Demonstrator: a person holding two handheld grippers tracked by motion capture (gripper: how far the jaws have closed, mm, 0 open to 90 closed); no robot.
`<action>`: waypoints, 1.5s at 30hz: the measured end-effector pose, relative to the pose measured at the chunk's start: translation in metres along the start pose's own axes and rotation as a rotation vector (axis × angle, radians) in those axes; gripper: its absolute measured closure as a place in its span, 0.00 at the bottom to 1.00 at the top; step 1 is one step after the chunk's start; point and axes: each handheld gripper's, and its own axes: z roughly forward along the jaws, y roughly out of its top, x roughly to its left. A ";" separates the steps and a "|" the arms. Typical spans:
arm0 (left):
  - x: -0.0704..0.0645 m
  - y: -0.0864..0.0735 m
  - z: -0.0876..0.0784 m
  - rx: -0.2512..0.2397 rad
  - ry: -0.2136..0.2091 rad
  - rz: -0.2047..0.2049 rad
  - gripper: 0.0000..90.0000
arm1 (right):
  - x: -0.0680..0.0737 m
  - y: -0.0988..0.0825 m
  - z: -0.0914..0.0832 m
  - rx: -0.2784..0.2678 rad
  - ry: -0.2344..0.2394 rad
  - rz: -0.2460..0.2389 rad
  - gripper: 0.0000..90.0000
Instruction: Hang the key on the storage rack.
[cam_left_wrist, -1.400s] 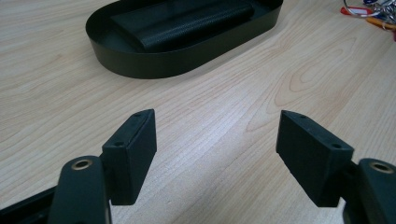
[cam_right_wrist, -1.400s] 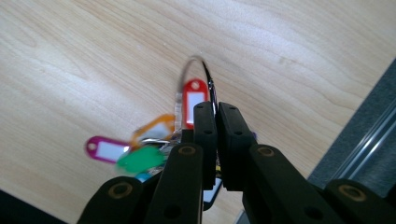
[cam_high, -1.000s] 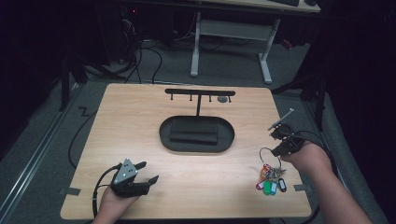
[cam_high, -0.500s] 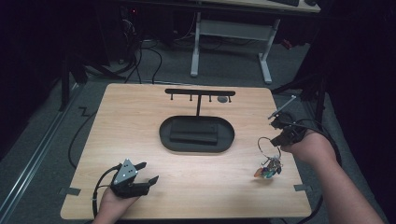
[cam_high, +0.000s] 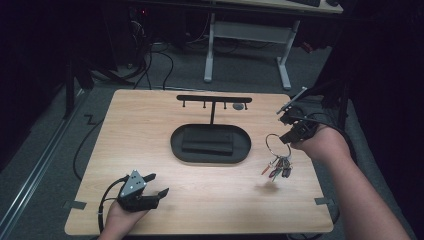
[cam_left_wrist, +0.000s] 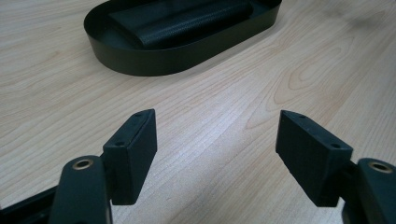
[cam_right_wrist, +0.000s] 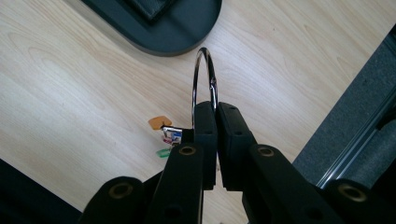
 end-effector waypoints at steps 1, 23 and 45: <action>0.000 0.000 0.000 0.000 0.000 -0.001 0.33 | 0.000 0.003 0.000 0.000 -0.001 -0.003 0.98; 0.004 -0.002 -0.002 -0.005 -0.001 -0.008 0.33 | 0.006 0.062 -0.005 -0.042 -0.001 -0.049 0.98; 0.005 -0.002 -0.004 0.002 -0.004 -0.006 0.33 | 0.002 0.100 0.012 -0.060 0.014 -0.049 0.98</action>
